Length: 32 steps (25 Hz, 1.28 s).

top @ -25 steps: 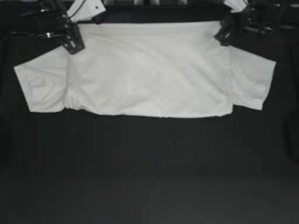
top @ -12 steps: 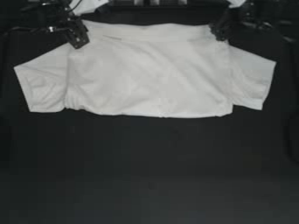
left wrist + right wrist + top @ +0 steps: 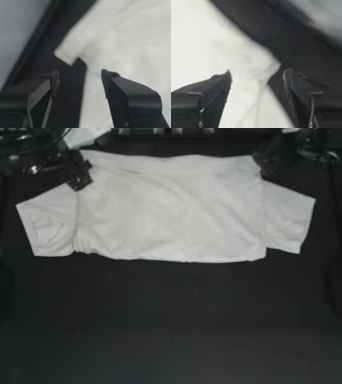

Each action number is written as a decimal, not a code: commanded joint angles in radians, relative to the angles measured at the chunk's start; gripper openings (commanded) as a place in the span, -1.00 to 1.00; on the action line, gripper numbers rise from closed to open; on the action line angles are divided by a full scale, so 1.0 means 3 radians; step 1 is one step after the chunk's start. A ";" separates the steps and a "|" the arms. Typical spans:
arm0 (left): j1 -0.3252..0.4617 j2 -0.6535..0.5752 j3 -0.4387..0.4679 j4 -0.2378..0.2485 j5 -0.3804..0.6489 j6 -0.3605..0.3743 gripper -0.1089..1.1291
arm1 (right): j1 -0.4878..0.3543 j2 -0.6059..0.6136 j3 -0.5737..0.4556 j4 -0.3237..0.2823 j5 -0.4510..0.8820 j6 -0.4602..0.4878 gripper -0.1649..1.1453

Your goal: Fold shirt

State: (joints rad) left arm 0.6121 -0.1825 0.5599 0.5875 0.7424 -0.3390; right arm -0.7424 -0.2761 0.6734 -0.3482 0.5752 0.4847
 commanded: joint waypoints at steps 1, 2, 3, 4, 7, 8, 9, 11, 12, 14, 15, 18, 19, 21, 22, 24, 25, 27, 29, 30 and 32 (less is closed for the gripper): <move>-0.0046 -0.0470 0.0143 -0.0220 0.0020 -0.0031 0.59 | 0.0036 -0.0414 0.0107 0.0276 0.0056 0.0031 0.67; -0.0051 -0.0552 0.0205 -0.0307 0.0020 -0.0051 0.59 | 0.0046 -0.0511 0.0159 0.0363 0.0077 0.0041 0.67; -0.0051 -0.0634 0.0266 -0.0389 0.0031 -0.0061 0.59 | 0.0056 -0.0608 0.0215 0.0450 0.0118 0.0041 0.67; -0.0056 -0.0716 0.0327 -0.0465 0.0046 -0.0066 0.59 | 0.0072 -0.0701 0.0266 0.0537 0.0169 0.0046 0.67; -0.0097 -0.0920 0.0486 -0.0639 0.0056 -0.0072 0.60 | 0.0112 -0.0946 0.0394 0.0711 0.0332 0.0072 0.67; -0.0107 -0.0961 0.0527 -0.0690 0.0072 -0.0077 0.62 | 0.0112 -0.0997 0.0424 0.0747 0.0383 0.0082 0.67; -0.0107 -0.0992 0.0557 -0.0762 0.0092 -0.0077 0.63 | 0.0112 -0.1033 0.0450 0.0767 0.0435 0.0107 0.67; -0.0107 -0.1028 0.0608 -0.0839 0.0148 -0.0077 0.63 | 0.0112 -0.1069 0.0496 0.0767 0.0542 0.0184 0.67; -0.0107 -0.1038 0.0639 -0.0849 0.0179 -0.0087 0.63 | 0.0112 -0.1079 0.0522 0.0757 0.0578 0.0225 0.67; -0.0107 -0.1058 0.0685 -0.0854 0.0210 -0.0138 0.63 | 0.0112 -0.1079 0.0583 0.0716 0.0614 0.0312 0.67; -0.0107 -0.1069 0.0711 -0.0844 0.0210 -0.0189 0.63 | 0.0112 -0.1079 0.0619 0.0685 0.0634 0.0358 0.67; -0.0072 -0.1104 0.0798 -0.0833 0.0210 -0.0337 0.63 | 0.0112 -0.1084 0.0726 0.0598 0.0670 0.0537 0.67; -0.0061 -0.1110 0.0828 -0.0833 0.0194 -0.0363 0.63 | 0.0112 -0.1079 0.0752 0.0583 0.0670 0.0578 0.67; -0.0056 -0.1115 0.0890 -0.0833 0.0189 -0.0404 0.63 | 0.0107 -0.1079 0.0813 0.0547 0.0670 0.0654 0.67; -0.0046 -0.1115 0.0931 -0.0833 0.0189 -0.0440 0.63 | 0.0087 -0.1079 0.0839 0.0552 0.0670 0.0685 0.67; 0.0010 -0.1120 0.1007 -0.0833 0.0169 -0.0537 0.63 | 0.0051 -0.1069 0.0900 0.0568 0.0654 0.0731 0.67; 0.0046 -0.1125 0.1048 -0.0833 0.0133 -0.0608 0.63 | 0.0036 -0.1064 0.0915 0.0568 0.0654 0.0747 0.67; 0.0082 -0.1135 0.1120 -0.0833 -0.0005 -0.0721 0.63 | 0.0015 -0.1043 0.0941 0.0578 0.0654 0.0787 0.67; 0.0087 -0.1135 0.1186 -0.0839 -0.0148 -0.0808 0.63 | -0.0026 -0.1002 0.0972 0.0593 0.0665 0.0813 0.67; 0.0092 -0.1135 0.1212 -0.0839 -0.0174 -0.0833 0.63 | -0.0051 -0.0982 0.0987 0.0593 0.0654 0.0818 0.67; 0.0112 -0.1125 0.1248 -0.0849 -0.0179 -0.0844 0.63 | -0.0072 -0.0936 0.1007 0.0624 0.0624 0.0823 0.67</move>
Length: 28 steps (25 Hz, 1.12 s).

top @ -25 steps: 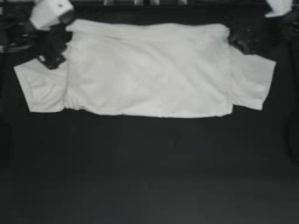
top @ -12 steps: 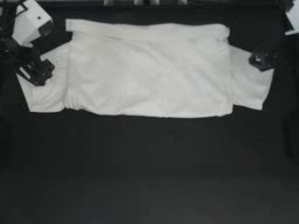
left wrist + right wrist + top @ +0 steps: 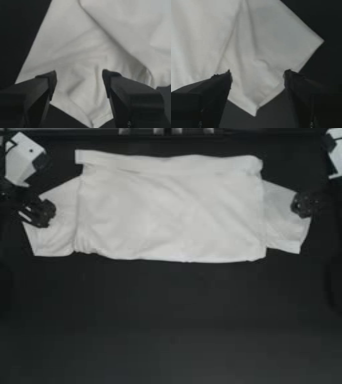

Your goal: Fold shirt

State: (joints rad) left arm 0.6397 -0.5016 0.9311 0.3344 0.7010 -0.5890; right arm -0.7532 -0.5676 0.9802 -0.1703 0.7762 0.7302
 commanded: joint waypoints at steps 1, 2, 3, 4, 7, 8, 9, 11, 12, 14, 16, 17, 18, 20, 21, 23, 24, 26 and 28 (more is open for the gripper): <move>0.0026 -0.0051 0.0026 -0.0005 -0.0041 -0.0010 0.63 | -0.0046 0.0056 0.0000 0.0046 -0.0061 0.0005 0.67; 0.0041 -0.0051 0.0051 -0.0005 -0.0041 -0.0010 0.63 | -0.0066 0.0087 0.0010 0.0066 -0.0082 0.0005 0.67; 0.0061 -0.0046 0.0066 -0.0015 -0.0041 -0.0015 0.63 | -0.0092 0.0112 0.0015 0.0087 -0.0107 0.0000 0.67; 0.0087 -0.0036 0.0092 -0.0046 -0.0041 -0.0015 0.63 | -0.0118 0.0143 0.0026 0.0102 -0.0138 0.0000 0.67; 0.0128 0.0015 0.0143 -0.0148 -0.0056 -0.0005 0.63 | -0.0123 0.0230 0.0026 0.0133 -0.0225 0.0000 0.67; 0.0128 0.0041 0.0159 -0.0159 -0.0061 -0.0005 0.63 | -0.0123 0.0261 0.0020 0.0133 -0.0235 0.0000 0.67; 0.0128 0.0072 0.0164 -0.0169 -0.0066 -0.0005 0.63 | -0.0128 0.0291 0.0015 0.0133 -0.0240 0.0000 0.67; 0.0128 0.0164 0.0169 -0.0169 -0.0082 0.0000 0.63 | -0.0164 0.0363 0.0020 0.0133 -0.0245 -0.0010 0.67; 0.0128 0.0215 0.0169 -0.0169 -0.0097 0.0000 0.63 | -0.0179 0.0394 0.0031 0.0133 -0.0261 -0.0015 0.67; 0.0128 0.0317 0.0169 -0.0153 -0.0148 0.0005 0.63 | -0.0184 0.0424 0.0051 0.0138 -0.0322 -0.0015 0.67; 0.0138 0.0414 0.0169 -0.0148 -0.0189 0.0020 0.63 | -0.0189 0.0445 0.0077 0.0164 -0.0383 -0.0010 0.67; 0.0148 0.0445 0.0159 -0.0148 -0.0184 0.0036 0.63 | -0.0194 0.0460 0.0092 0.0164 -0.0394 -0.0010 0.67; 0.0148 0.0465 0.0148 -0.0148 -0.0174 0.0051 0.63 | -0.0210 0.0476 0.0102 0.0164 -0.0399 -0.0010 0.67; 0.0159 0.0491 0.0128 -0.0153 -0.0179 0.0066 0.63 | -0.0225 0.0527 0.0123 0.0184 -0.0419 -0.0005 0.67; 0.0164 0.0501 0.0123 -0.0153 -0.0184 0.0066 0.63 | -0.0240 0.0562 0.0133 0.0205 -0.0435 -0.0010 0.67; 0.0169 0.0522 0.0112 -0.0164 -0.0184 0.0066 0.63 | -0.0266 0.0614 0.0159 0.0215 -0.0501 -0.0015 0.67; 0.0169 0.0527 0.0107 -0.0164 -0.0184 0.0066 0.63 | -0.0266 0.0639 0.0169 0.0215 -0.0562 -0.0010 0.67; 0.0169 0.0542 0.0097 -0.0169 -0.0194 0.0066 0.63 | -0.0271 0.0665 0.0174 0.0220 -0.0629 0.0000 0.67; 0.0169 0.0562 0.0082 -0.0189 -0.0225 0.0056 0.63 | -0.0281 0.0685 0.0184 0.0220 -0.0649 0.0005 0.67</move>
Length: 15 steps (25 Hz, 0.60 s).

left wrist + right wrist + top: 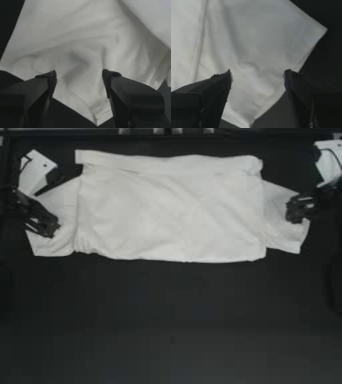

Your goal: Fold shirt

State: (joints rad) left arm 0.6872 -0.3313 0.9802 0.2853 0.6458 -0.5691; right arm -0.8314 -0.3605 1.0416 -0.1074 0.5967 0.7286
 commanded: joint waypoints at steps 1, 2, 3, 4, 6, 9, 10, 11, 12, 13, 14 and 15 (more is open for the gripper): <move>0.0010 0.0010 -0.0092 -0.0041 -0.0066 -0.0015 0.63 | -0.0026 0.0005 -0.0020 0.0010 -0.0051 0.0015 0.67; 0.0015 0.0046 -0.0092 -0.0061 -0.0097 -0.0015 0.63 | -0.0031 0.0010 -0.0020 0.0010 -0.0061 0.0015 0.67; 0.0026 0.0087 -0.0092 -0.0061 -0.0128 -0.0015 0.63 | -0.0036 0.0010 -0.0015 0.0020 -0.0066 0.0015 0.67; 0.0036 0.0143 -0.0087 -0.0061 -0.0169 -0.0015 0.63 | -0.0041 0.0015 -0.0005 0.0026 -0.0077 0.0020 0.67; 0.0041 0.0251 -0.0087 -0.0056 -0.0210 -0.0005 0.63 | -0.0056 0.0015 0.0015 0.0051 -0.0112 0.0020 0.67; 0.0056 0.0383 -0.0092 -0.0041 -0.0245 0.0010 0.63 | -0.0097 0.0020 0.0061 0.0066 -0.0194 0.0026 0.67; 0.0066 0.0409 -0.0092 -0.0015 -0.0261 0.0010 0.63 | -0.0107 0.0015 0.0077 0.0082 -0.0215 0.0026 0.67; 0.0072 0.0424 -0.0087 0.0015 -0.0271 0.0000 0.63 | -0.0118 0.0026 0.0087 0.0082 -0.0230 0.0026 0.67; 0.0077 0.0430 -0.0087 0.0026 -0.0271 0.0000 0.63 | -0.0128 0.0026 0.0102 0.0082 -0.0245 0.0026 0.67; 0.0082 0.0435 -0.0092 0.0041 -0.0271 -0.0005 0.63 | -0.0138 0.0036 0.0107 0.0082 -0.0261 0.0026 0.67; 0.0087 0.0440 -0.0087 0.0046 -0.0271 -0.0005 0.63 | -0.0138 0.0041 0.0112 0.0077 -0.0271 0.0026 0.67; 0.0087 0.0450 -0.0087 0.0046 -0.0271 -0.0005 0.62 | -0.0143 0.0051 0.0112 0.0077 -0.0286 0.0026 0.67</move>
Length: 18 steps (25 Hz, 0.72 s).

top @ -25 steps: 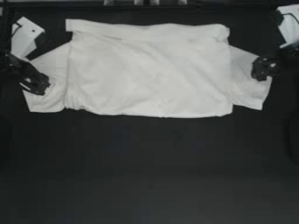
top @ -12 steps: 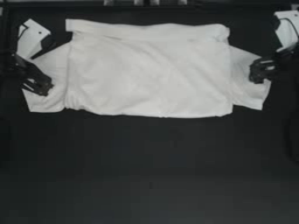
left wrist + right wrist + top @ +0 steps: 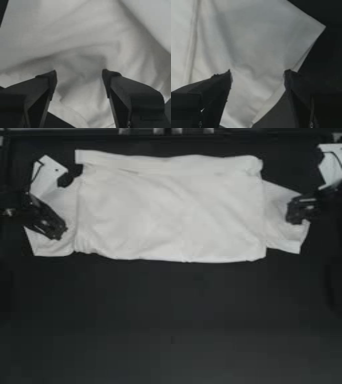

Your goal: Fold shirt

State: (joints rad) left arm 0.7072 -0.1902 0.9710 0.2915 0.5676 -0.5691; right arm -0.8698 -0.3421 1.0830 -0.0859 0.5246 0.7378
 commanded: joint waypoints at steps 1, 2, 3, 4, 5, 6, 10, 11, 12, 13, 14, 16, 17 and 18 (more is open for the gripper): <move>0.0020 -0.0015 -0.0056 0.0020 -0.0010 -0.0005 0.62 | -0.0015 -0.0005 -0.0026 0.0000 -0.0056 -0.0005 0.67; 0.0020 0.0005 -0.0056 0.0020 -0.0010 -0.0005 0.62 | -0.0015 0.0005 -0.0026 0.0010 -0.0066 -0.0005 0.67; 0.0020 0.0026 -0.0056 0.0020 -0.0010 0.0000 0.61 | -0.0015 0.0020 -0.0031 0.0010 -0.0082 -0.0010 0.67; 0.0020 0.0046 -0.0056 0.0020 -0.0010 -0.0005 0.61 | -0.0015 0.0041 -0.0036 0.0015 -0.0087 -0.0015 0.67; 0.0020 0.0066 -0.0061 0.0015 -0.0010 -0.0005 0.60 | -0.0015 0.0066 -0.0041 0.0015 -0.0087 -0.0015 0.67; 0.0020 0.0082 -0.0061 0.0015 -0.0010 -0.0005 0.60 | -0.0010 0.0092 -0.0041 0.0031 -0.0092 -0.0020 0.67; 0.0020 0.0133 -0.0061 0.0005 -0.0036 0.0000 0.59 | -0.0010 0.0235 -0.0041 0.0082 -0.0138 -0.0056 0.67; 0.0020 0.0143 -0.0061 0.0005 -0.0041 0.0000 0.59 | -0.0015 0.0261 -0.0041 0.0082 -0.0164 -0.0061 0.67; 0.0020 0.0143 -0.0061 0.0005 -0.0041 0.0000 0.59 | -0.0015 0.0286 -0.0041 0.0082 -0.0194 -0.0061 0.67; 0.0020 0.0148 -0.0066 0.0005 -0.0041 0.0000 0.59 | -0.0015 0.0297 -0.0036 0.0087 -0.0210 -0.0056 0.67; 0.0020 0.0143 -0.0061 0.0005 -0.0041 0.0000 0.59 | -0.0015 0.0307 -0.0036 0.0097 -0.0210 -0.0061 0.67; 0.0020 0.0148 -0.0061 0.0005 -0.0041 0.0005 0.59 | -0.0015 0.0322 -0.0036 0.0097 -0.0199 -0.0061 0.67; 0.0020 0.0148 -0.0061 0.0005 -0.0041 0.0005 0.58 | -0.0015 0.0322 -0.0031 0.0097 -0.0194 -0.0061 0.67; 0.0020 0.0148 -0.0061 0.0005 -0.0041 0.0005 0.58 | -0.0015 0.0322 -0.0031 0.0102 -0.0194 -0.0061 0.67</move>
State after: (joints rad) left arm 0.7118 -0.1488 0.9587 0.2930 0.5614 -0.5691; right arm -0.8728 -0.2470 1.0799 -0.0614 0.4709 0.7210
